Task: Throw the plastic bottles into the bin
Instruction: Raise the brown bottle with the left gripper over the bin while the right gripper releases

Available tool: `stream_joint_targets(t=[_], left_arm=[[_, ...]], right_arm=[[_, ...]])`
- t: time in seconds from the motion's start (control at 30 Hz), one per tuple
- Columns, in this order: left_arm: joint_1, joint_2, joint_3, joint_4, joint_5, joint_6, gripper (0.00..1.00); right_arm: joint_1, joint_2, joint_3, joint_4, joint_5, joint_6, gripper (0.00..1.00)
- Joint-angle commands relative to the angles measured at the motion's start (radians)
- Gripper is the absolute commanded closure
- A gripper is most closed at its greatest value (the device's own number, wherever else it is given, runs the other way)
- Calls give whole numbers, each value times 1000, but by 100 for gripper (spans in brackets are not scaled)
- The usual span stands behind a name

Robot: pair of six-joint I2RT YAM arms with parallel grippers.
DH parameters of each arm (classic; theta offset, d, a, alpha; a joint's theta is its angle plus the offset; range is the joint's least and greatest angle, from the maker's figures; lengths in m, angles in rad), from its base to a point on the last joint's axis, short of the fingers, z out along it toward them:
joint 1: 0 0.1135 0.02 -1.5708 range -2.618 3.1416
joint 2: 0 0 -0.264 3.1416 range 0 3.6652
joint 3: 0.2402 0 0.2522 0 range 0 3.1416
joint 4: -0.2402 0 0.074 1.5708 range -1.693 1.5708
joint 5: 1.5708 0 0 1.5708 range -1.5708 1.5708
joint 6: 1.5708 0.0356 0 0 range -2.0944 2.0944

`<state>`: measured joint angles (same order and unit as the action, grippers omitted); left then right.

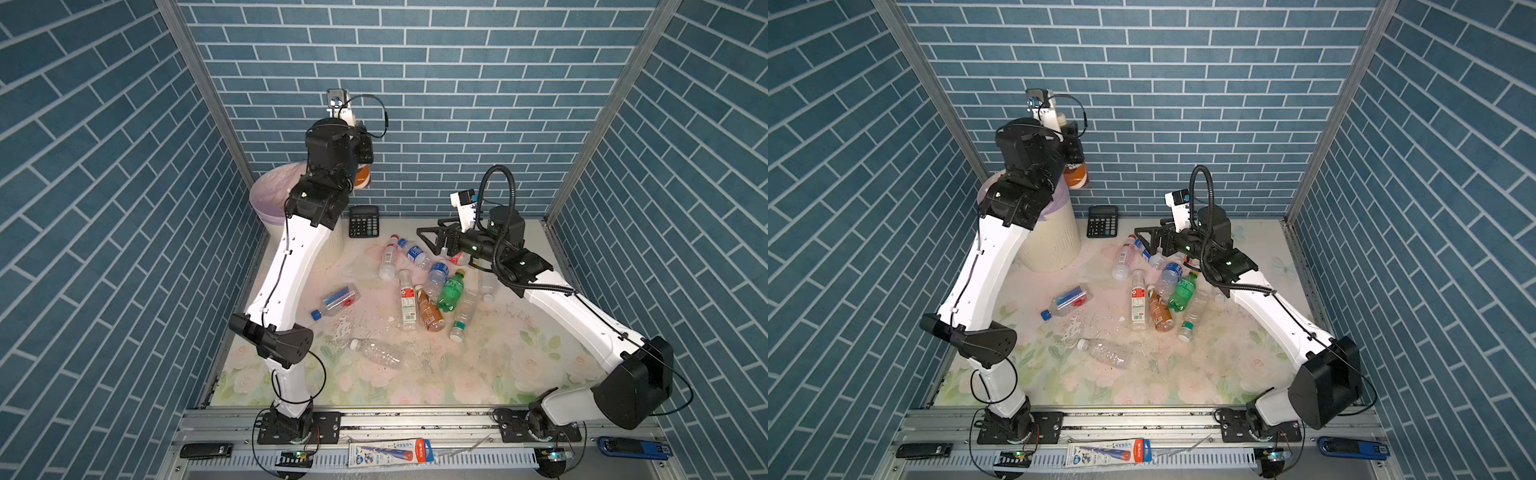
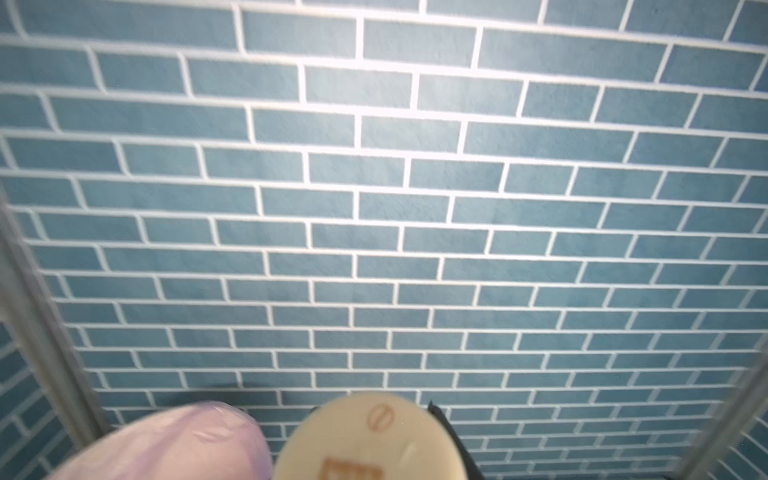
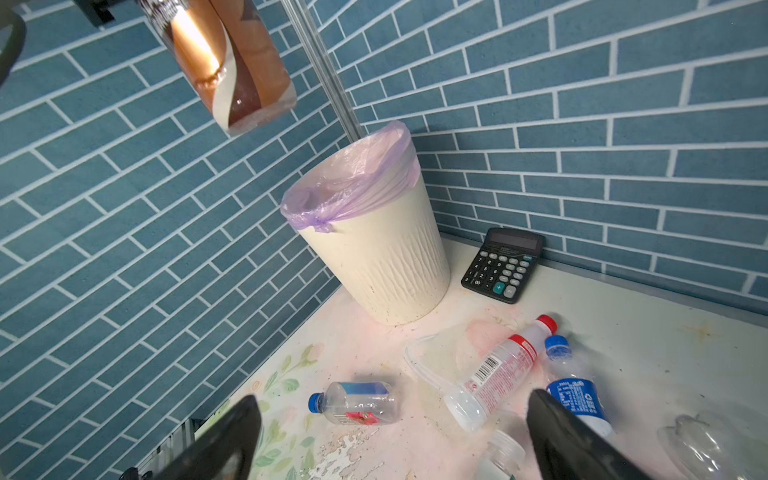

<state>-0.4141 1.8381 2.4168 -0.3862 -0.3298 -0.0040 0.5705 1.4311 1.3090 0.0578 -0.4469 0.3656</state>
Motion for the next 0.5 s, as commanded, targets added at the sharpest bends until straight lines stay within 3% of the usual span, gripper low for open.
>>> stream_joint_targets(t=[0.0, 0.37, 0.47], left_arm=[[32, -52, 27, 120, -94, 200, 86], [162, -23, 101, 87, -34, 189, 85], [238, 21, 99, 49, 7, 92, 85]], right_arm=[[20, 21, 87, -5, -53, -51, 1], [60, 99, 219, -63, -71, -93, 1], [62, 114, 212, -56, -73, -84, 1]])
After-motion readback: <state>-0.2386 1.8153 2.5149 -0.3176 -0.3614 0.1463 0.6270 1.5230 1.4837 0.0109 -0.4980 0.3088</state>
